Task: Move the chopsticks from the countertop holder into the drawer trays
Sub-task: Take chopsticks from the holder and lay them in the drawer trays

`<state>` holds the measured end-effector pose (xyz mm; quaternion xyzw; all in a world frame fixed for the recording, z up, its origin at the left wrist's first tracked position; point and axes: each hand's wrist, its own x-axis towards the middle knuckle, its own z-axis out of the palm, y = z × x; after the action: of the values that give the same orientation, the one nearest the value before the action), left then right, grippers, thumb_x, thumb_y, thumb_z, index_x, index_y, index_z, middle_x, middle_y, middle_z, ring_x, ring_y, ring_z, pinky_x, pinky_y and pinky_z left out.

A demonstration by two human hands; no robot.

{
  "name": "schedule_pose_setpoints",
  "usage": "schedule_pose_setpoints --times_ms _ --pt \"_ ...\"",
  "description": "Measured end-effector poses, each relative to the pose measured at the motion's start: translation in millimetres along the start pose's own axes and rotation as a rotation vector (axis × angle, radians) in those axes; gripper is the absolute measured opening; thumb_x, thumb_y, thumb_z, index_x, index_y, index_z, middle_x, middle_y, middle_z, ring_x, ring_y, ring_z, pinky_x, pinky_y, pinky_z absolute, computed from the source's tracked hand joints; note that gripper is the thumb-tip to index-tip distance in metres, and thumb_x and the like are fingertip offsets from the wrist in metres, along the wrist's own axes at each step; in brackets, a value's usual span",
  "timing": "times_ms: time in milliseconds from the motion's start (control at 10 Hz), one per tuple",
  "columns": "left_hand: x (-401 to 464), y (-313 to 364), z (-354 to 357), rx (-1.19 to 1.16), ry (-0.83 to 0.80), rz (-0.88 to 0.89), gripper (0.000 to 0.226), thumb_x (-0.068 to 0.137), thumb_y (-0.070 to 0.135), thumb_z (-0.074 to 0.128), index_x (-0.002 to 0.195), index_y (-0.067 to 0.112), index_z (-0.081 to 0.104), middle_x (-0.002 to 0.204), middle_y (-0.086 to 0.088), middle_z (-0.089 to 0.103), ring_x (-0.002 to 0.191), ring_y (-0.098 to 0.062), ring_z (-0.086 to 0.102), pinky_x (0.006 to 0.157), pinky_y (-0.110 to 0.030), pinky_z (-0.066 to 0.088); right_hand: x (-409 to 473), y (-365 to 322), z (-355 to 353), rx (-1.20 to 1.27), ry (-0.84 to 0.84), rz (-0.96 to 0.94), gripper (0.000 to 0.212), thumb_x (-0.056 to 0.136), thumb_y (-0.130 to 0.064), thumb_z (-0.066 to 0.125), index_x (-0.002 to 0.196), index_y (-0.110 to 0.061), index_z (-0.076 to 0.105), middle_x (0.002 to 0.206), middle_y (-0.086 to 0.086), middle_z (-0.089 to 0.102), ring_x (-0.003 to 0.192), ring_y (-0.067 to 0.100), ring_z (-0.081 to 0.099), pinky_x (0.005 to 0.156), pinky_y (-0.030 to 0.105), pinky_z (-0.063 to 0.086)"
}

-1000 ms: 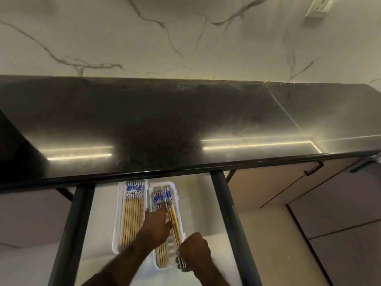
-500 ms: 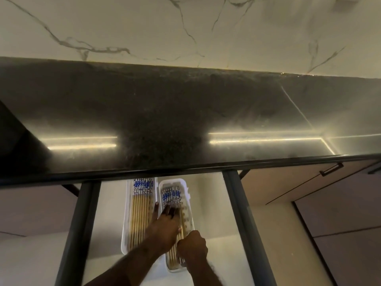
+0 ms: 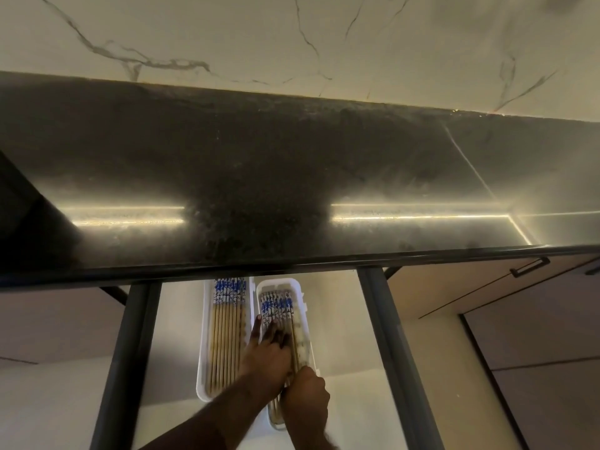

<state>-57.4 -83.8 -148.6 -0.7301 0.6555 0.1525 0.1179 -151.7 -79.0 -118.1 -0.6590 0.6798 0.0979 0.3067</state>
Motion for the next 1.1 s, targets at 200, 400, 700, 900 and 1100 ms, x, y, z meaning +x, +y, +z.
schedule_pose_setpoints --times_ms 200,400,700,900,1100 --pt "0.5 2.6 4.2 0.005 0.016 -0.006 0.062 0.098 0.04 0.042 0.151 0.017 0.021 0.159 -0.012 0.023 0.149 -0.033 0.0 0.105 -0.053 -0.025 -1.6 0.8 2.5 -0.061 0.002 -0.105 0.037 0.102 -0.035 0.032 0.135 -0.022 0.042 0.129 -0.001 0.058 0.118 0.019 0.059 0.095 0.027 0.046" --pt "0.6 0.8 7.1 0.049 -0.002 0.023 0.062 0.097 0.045 0.041 0.15 0.017 0.024 0.159 -0.012 0.022 0.149 -0.032 -0.003 0.102 -0.052 -0.028 0.1 2.3 4.1 -0.137 -0.014 -0.208 0.037 0.102 -0.033 0.034 0.133 -0.017 0.046 0.131 0.0 0.055 0.118 0.018 0.057 0.096 0.029 0.045" --pt "-3.5 0.2 3.6 0.028 0.008 0.031 0.069 0.096 0.049 0.04 0.151 0.014 0.018 0.161 -0.012 0.015 0.148 -0.031 -0.008 0.106 -0.052 -0.026 -2.0 12.4 0.0 0.03 -0.074 -0.247 0.031 0.1 -0.022 0.038 0.115 -0.008 0.061 0.116 0.009 0.063 0.109 0.029 0.06 0.09 0.034 0.048" --pt "-18.1 -5.0 8.1 -0.076 0.08 0.05 0.07 0.097 0.047 0.036 0.153 0.015 0.008 0.163 -0.009 0.005 0.147 -0.029 -0.014 0.103 -0.048 -0.035 -2.2 14.0 -13.8 -0.202 -0.006 -0.366 0.031 0.1 -0.027 0.048 0.128 -0.017 0.052 0.122 0.004 0.063 0.107 0.023 0.064 0.092 0.033 0.05" --pt "-42.1 -13.1 11.1 -0.269 0.189 0.009 0.074 0.097 0.053 0.032 0.154 0.016 0.002 0.163 -0.005 0.001 0.148 -0.022 -0.012 0.111 -0.045 -0.018 -8.9 16.2 -25.1 -0.172 0.183 -0.395 0.041 0.094 -0.046 0.052 0.13 -0.027 0.045 0.114 -0.002 0.066 0.097 0.019 0.068 0.085 0.034 0.054"
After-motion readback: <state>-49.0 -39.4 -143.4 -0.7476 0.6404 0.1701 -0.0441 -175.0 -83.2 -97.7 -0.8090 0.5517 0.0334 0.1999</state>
